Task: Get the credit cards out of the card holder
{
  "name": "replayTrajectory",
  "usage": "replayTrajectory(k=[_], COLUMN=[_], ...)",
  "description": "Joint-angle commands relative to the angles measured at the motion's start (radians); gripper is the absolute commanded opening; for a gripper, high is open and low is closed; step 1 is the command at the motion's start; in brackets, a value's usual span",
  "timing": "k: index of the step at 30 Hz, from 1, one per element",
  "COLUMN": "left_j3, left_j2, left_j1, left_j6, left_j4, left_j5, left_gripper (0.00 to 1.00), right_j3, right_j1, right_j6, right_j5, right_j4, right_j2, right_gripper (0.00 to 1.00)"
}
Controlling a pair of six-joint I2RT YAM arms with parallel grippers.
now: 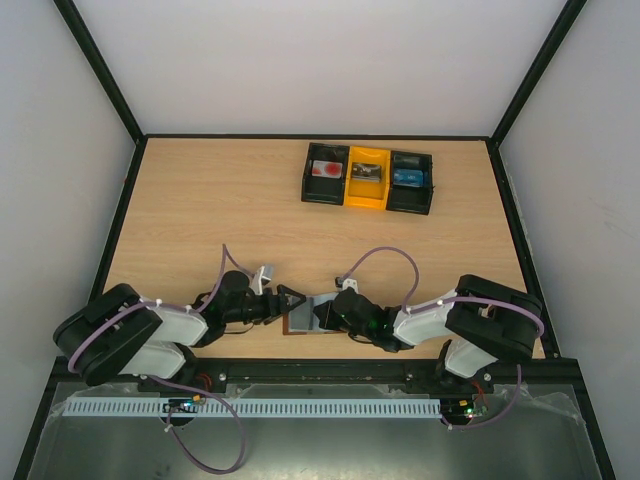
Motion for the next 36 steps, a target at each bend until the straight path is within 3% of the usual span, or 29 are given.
replayTrajectory(k=[1, 14, 23, 36], left_j3=[0.005, 0.074, 0.097, 0.096], left_j2=[-0.012, -0.129, -0.109, -0.073], left_j1=[-0.029, -0.071, -0.088, -0.098], left_j6=[-0.045, -0.031, -0.02, -0.007], left_j4=[0.044, -0.129, -0.138, -0.127], left_j5=[0.06, 0.038, 0.03, -0.012], left_gripper=[0.82, 0.83, 0.82, 0.4], right_j3=[-0.034, -0.02, -0.022, -0.052], right_j1=[0.006, 0.007, 0.006, 0.006], right_j6=[-0.001, -0.021, -0.035, -0.062], right_j5=[0.01, 0.005, 0.021, -0.004], right_j4=[-0.067, -0.058, -0.077, -0.084], right_j2=[0.023, -0.022, -0.082, -0.222], right_gripper=[0.02, 0.04, 0.08, 0.28])
